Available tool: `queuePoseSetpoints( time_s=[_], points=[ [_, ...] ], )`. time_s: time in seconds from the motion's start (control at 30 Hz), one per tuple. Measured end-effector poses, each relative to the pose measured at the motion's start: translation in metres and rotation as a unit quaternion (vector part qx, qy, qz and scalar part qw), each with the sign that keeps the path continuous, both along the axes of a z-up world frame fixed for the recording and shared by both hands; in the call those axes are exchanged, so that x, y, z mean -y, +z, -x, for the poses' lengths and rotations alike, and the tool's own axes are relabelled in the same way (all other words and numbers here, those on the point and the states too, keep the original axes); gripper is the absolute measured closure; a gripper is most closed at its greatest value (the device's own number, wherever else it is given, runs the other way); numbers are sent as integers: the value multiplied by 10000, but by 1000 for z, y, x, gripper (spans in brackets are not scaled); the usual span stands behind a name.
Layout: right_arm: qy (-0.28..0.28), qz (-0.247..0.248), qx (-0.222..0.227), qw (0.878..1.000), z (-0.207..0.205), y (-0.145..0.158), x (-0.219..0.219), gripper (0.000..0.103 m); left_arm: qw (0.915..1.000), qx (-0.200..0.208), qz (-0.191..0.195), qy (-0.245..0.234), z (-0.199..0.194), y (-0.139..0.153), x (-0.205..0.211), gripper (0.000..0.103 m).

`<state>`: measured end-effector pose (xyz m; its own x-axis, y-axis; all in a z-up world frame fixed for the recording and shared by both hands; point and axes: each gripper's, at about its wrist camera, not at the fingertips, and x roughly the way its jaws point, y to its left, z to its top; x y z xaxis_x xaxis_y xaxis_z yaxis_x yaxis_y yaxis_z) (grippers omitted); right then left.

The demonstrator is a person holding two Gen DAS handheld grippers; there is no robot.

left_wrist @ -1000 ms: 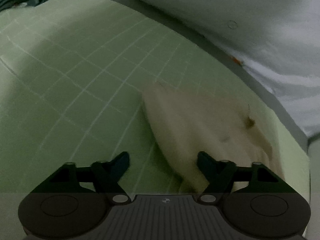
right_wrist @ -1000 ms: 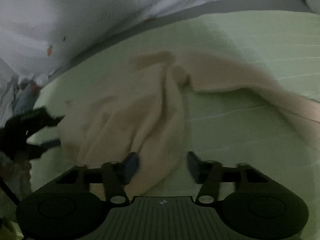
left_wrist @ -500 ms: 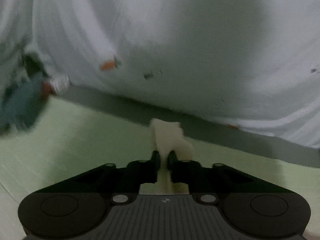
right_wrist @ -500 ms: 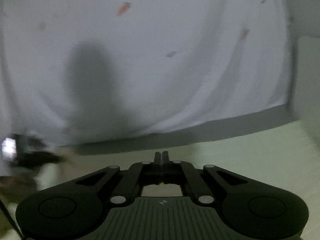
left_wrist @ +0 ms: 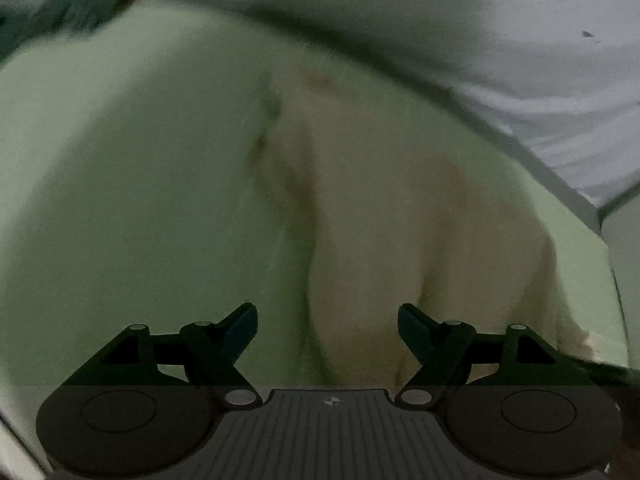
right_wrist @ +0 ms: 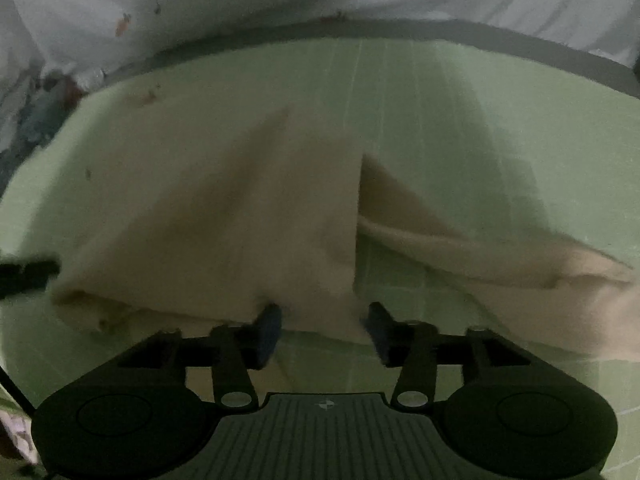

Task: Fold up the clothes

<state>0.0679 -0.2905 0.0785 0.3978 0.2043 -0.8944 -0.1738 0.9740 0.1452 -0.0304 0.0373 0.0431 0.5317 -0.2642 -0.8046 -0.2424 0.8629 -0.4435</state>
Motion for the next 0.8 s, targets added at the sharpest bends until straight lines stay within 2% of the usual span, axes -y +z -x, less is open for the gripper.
queuePoseSetpoints(
  time_s=[0.07, 0.23, 0.3, 0.33, 0.37, 0.4, 0.43, 0.47, 0.53, 0.63, 0.67, 0.73, 0.8],
  points=[
    [-97, -54, -76, 9999, -6, -6, 1, 21, 9999, 60, 77, -46, 7, -4, 5, 18],
    [-168, -413, -88, 9990, -9, -8, 7, 22, 9985, 407, -274, -233, 2, -6, 20, 15],
    [-190, -445, -115, 9988, -12, -3, 8, 53, 9971, 441, -578, -223, -5, -12, 36, 15],
    [-147, -407, -153, 9989, -15, -1, 6, 82, 9965, 447, -673, -225, -1, -12, 43, 20],
    [-117, -414, -124, 9990, -16, 2, 5, 86, 9936, 488, -990, -236, 1, -13, 54, 25],
    [-103, -461, -66, 9989, -17, 7, 4, 88, 9894, 533, -1330, -248, 4, -14, 65, 37],
    [-79, -519, 0, 9986, -14, 13, 3, 90, 9881, 579, -1391, -294, 9, -13, 69, 54],
    [-12, -563, 80, 9984, -10, 20, 2, 91, 9865, 667, -1451, -352, 16, -11, 74, 57],
    [183, -627, 220, 9976, -8, 32, 2, 91, 9869, 738, -1430, -67, 22, -2, 68, 68],
    [570, -823, 478, 9938, 1, 64, 4, 92, 9856, 874, -1388, 406, 27, 13, 57, 74],
    [656, -895, 537, 9924, 3, 74, 5, 92, 9840, 1010, -1298, 683, 33, 29, 47, 74],
    [793, -1133, 644, 9883, 6, 93, 8, 92, 9814, 1217, -1175, 911, 40, 50, 39, 74],
    [944, -1538, 768, 9806, 13, 116, 12, 92, 9771, 1431, -1239, 976, 53, 75, 33, 73]
  ],
)
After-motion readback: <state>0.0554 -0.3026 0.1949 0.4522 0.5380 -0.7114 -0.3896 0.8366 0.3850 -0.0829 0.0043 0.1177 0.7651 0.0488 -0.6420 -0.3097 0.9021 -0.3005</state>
